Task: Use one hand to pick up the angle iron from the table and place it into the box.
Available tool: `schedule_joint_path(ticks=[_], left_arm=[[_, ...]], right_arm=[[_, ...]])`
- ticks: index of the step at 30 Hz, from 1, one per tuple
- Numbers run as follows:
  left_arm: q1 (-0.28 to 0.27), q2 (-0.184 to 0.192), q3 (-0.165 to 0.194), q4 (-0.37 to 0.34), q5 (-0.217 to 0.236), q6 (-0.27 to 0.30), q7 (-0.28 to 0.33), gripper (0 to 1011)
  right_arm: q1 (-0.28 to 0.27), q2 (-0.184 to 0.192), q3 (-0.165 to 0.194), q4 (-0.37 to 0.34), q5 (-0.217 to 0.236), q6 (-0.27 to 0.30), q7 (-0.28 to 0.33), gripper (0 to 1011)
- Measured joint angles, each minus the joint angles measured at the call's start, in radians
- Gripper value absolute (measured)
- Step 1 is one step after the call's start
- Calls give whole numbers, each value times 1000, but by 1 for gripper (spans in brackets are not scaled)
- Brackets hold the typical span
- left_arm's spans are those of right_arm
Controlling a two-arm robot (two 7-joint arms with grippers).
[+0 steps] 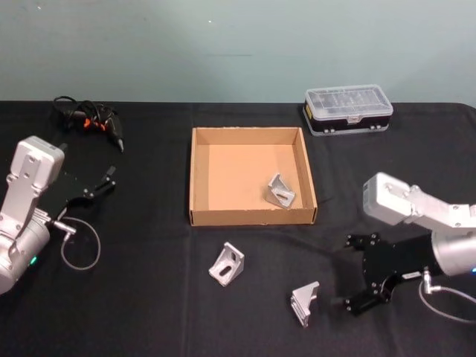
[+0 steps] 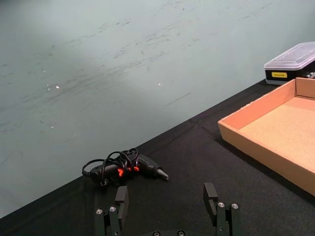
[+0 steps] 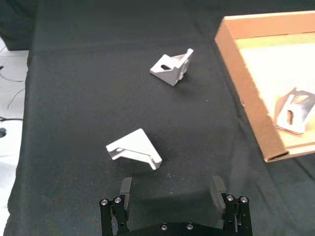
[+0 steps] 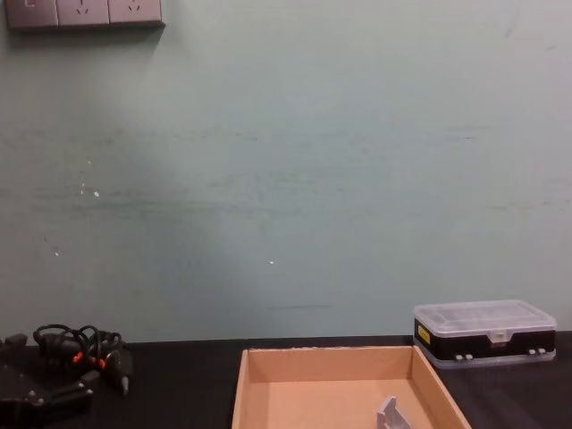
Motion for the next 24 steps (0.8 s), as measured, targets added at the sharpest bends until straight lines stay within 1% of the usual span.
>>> schedule_joint_path(ticks=[9, 10, 16, 24], left_arm=[[0, 0, 0, 0, 0, 0, 0, 1000], [0, 0, 0, 0, 0, 0, 0, 1000], [0, 0, 0, 0, 0, 0, 0, 1000], [0, 0, 0, 0, 0, 0, 0, 1000]], right_arm=[[49, -35, -65, 46, -28, -17, 27, 1000], [49, -35, -65, 46, -28, -17, 27, 1000], [72, -47, -90, 64, -33, -29, 36, 1000], [93, -60, -111, 85, -34, -46, 43, 1000]])
